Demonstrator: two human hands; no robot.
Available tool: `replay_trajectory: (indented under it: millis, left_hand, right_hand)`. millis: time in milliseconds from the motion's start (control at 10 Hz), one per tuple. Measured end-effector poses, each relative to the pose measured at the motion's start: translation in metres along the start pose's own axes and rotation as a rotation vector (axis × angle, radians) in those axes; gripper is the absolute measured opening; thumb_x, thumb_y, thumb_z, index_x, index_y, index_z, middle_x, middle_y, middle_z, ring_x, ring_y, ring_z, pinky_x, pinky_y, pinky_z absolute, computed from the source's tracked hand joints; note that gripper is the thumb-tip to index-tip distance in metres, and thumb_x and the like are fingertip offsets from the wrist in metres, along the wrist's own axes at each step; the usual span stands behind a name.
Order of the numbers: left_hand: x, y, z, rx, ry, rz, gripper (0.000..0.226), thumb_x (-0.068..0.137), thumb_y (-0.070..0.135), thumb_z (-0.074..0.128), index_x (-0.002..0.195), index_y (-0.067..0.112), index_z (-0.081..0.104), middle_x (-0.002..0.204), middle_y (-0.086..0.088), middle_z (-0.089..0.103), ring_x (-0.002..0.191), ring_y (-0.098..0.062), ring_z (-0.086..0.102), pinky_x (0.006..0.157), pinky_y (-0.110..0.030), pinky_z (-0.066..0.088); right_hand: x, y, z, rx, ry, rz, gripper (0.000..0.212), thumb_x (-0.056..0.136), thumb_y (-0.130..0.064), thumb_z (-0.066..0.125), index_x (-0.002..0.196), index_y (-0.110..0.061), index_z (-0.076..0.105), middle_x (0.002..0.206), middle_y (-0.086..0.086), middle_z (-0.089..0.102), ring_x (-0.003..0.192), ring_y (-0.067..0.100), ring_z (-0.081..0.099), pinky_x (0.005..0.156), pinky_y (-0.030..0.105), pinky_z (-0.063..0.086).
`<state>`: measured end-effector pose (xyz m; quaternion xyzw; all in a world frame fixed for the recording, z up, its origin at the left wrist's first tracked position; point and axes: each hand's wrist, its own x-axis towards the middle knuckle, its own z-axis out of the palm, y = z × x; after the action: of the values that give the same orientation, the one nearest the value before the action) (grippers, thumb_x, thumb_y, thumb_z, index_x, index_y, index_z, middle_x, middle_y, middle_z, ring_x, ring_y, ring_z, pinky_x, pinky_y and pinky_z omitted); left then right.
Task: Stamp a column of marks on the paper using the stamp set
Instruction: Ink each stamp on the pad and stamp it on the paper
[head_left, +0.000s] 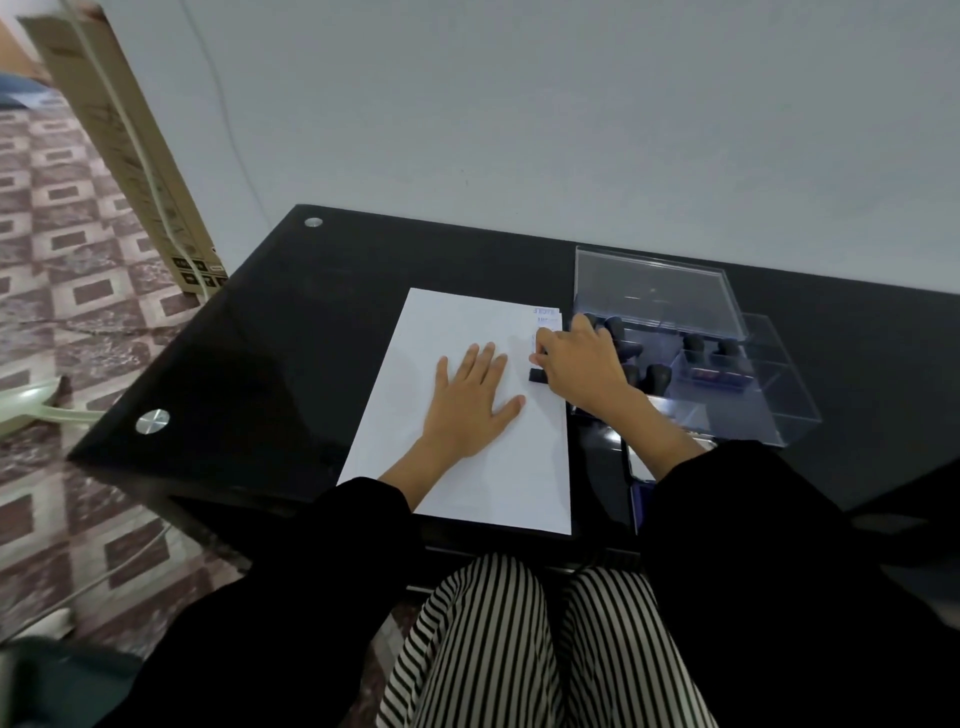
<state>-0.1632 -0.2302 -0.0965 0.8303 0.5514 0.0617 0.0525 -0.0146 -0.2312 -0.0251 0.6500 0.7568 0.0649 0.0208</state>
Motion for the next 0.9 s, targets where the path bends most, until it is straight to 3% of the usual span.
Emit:
replay_trajectory:
  millis: [400,900]
  left_hand:
    - [0.001,-0.001,0.000,-0.008,-0.004,0.006,0.066,0.097,0.053,0.021,0.151,0.016,0.008,0.159,-0.002,0.002,0.147,-0.020,-0.002,0.116,-0.047,-0.001]
    - [0.001,-0.001,0.001,-0.001,0.014,0.012,0.066,0.097,0.052,0.022,0.150,0.015,0.011,0.159,-0.002,0.004,0.147,-0.020,0.000,0.116,-0.048,0.002]
  right_hand:
    - [0.006,-0.005,-0.001,0.000,-0.038,0.057,0.026,0.099,-0.026,0.037,0.117,-0.013,0.051,0.116,0.006,0.063,0.118,0.026,0.043,0.095,0.044,0.034]
    - [0.008,-0.005,0.003,0.006,-0.029,0.082,0.025,0.098,-0.026,0.037,0.116,-0.014,0.050,0.111,0.004,0.063,0.110,0.024,0.048,0.094,0.045,0.031]
